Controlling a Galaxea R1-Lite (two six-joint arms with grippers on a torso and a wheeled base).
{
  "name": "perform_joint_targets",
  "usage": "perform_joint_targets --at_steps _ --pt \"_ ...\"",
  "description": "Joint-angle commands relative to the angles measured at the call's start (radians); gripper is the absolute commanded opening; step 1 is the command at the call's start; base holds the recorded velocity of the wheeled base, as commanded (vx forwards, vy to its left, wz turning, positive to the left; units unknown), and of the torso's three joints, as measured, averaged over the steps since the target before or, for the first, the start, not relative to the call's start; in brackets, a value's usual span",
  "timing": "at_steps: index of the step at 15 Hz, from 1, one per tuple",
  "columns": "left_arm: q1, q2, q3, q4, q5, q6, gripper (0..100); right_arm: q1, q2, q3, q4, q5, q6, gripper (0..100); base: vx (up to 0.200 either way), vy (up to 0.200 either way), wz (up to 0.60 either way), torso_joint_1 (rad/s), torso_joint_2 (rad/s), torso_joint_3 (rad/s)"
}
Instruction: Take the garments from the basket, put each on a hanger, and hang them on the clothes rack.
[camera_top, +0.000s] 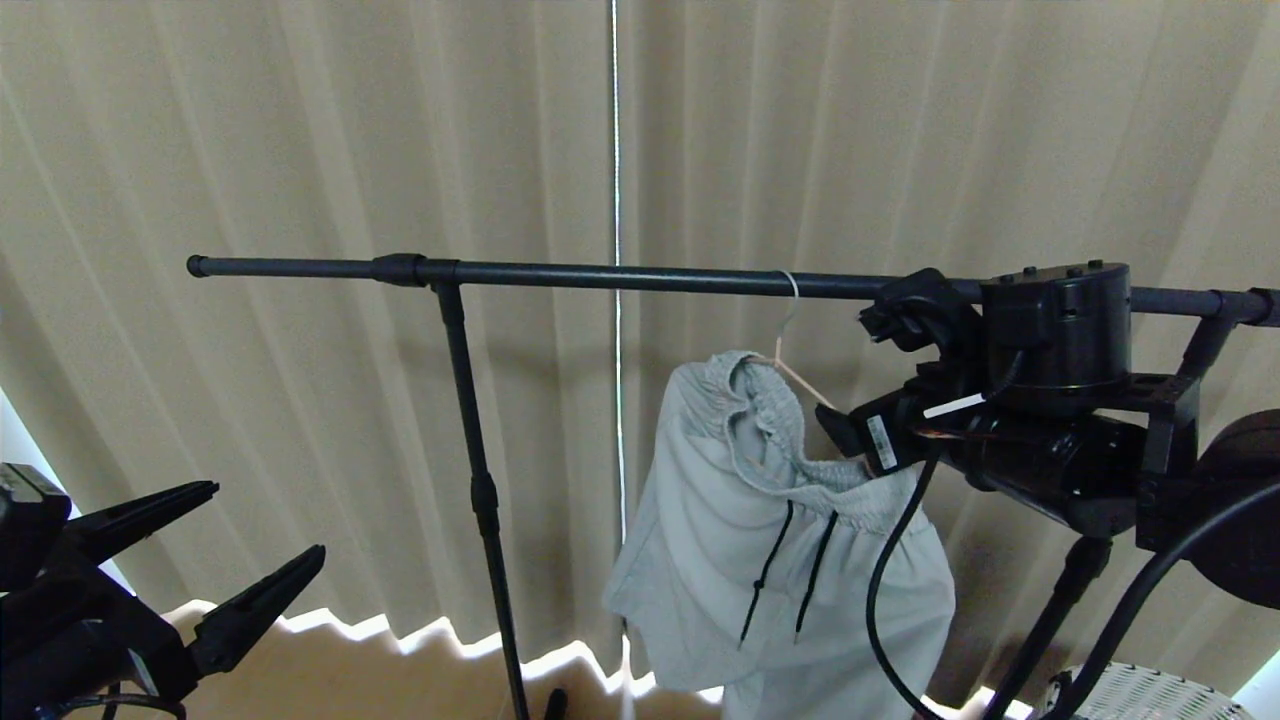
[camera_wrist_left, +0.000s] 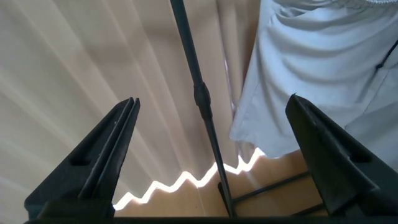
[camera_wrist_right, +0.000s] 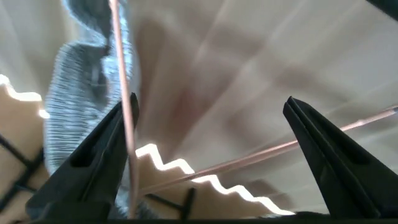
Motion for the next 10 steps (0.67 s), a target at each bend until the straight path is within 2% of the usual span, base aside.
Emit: perform_joint_targets --at_steps 1,5,9,10 --pt "0.0 -0.001 0.0 0.0 0.0 0.0 100 0.005 -0.006 0.011 -0.037 0.018 0.01 100 0.0 0.0 0.0 0.0 0.0 0.0" --pt "0.002 -0.013 0.0 0.0 0.0 -0.001 100 0.005 -0.025 0.072 -0.167 0.08 0.007 100 0.0 0.0 0.0 0.0 0.0 0.0" --pt "0.002 -0.012 0.006 0.0 0.0 0.0 100 0.005 -0.078 0.083 -0.172 0.084 0.008 100 0.0 0.0 0.0 0.0 0.0 0.0" --pt "0.002 -0.012 0.006 0.0 0.0 0.0 100 0.005 -0.11 0.097 -0.172 0.106 0.008 100 0.0 0.0 0.0 0.0 0.0 0.0"
